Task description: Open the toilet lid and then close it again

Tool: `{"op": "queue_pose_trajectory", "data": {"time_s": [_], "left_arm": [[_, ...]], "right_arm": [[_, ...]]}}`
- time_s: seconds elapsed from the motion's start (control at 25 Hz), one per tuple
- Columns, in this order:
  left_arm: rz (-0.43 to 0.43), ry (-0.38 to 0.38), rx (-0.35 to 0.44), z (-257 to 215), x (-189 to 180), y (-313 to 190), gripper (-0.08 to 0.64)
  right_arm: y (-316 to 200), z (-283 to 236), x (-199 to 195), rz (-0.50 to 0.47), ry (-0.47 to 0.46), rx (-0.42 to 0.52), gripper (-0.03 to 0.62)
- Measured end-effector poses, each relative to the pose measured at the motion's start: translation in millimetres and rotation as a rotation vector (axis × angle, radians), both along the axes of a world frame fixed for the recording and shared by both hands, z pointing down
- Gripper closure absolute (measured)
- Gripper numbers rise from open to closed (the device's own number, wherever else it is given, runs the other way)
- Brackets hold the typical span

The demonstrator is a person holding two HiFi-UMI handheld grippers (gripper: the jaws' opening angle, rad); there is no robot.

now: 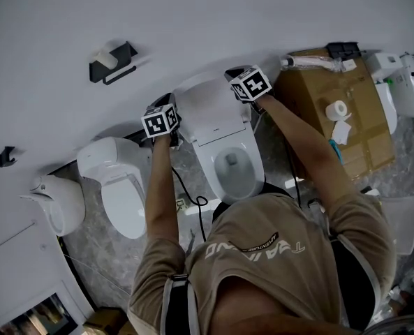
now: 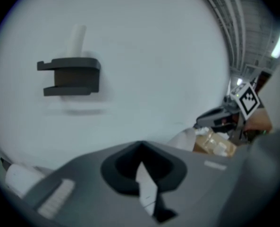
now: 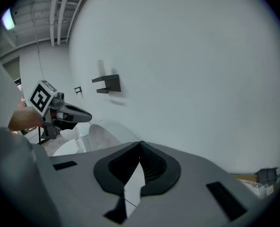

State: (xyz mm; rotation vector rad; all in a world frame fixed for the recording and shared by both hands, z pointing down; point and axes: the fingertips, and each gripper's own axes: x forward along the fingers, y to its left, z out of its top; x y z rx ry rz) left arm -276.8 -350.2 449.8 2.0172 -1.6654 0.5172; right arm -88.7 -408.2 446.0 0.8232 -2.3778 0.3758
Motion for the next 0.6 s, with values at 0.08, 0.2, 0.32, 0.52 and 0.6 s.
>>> {"op": "queue_pose_trajectory", "data": {"time_s": [0.08, 0.2, 0.32, 0.52, 0.6], "left_arm": [[0.010, -0.004, -0.019, 4, 0, -6, 0.555], [0.024, -0.008, -0.042, 6, 1, -14, 0.555], [0.045, -0.015, -0.064, 9, 5, -19, 0.555], [0.070, -0.016, -0.070, 12, 8, -24, 0.555], [0.094, -0.025, -0.076, 12, 10, -24, 0.555]], "right_arm": [[-6, 1, -5, -0.009, 0.000, -0.010, 0.578], [-13, 4, -11, -0.035, 0.009, -0.042, 0.578], [-17, 10, -16, -0.065, 0.014, -0.082, 0.578], [-31, 13, -14, -0.061, 0.012, -0.069, 0.578], [-38, 13, -13, -0.054, 0.006, -0.074, 0.578]]}}
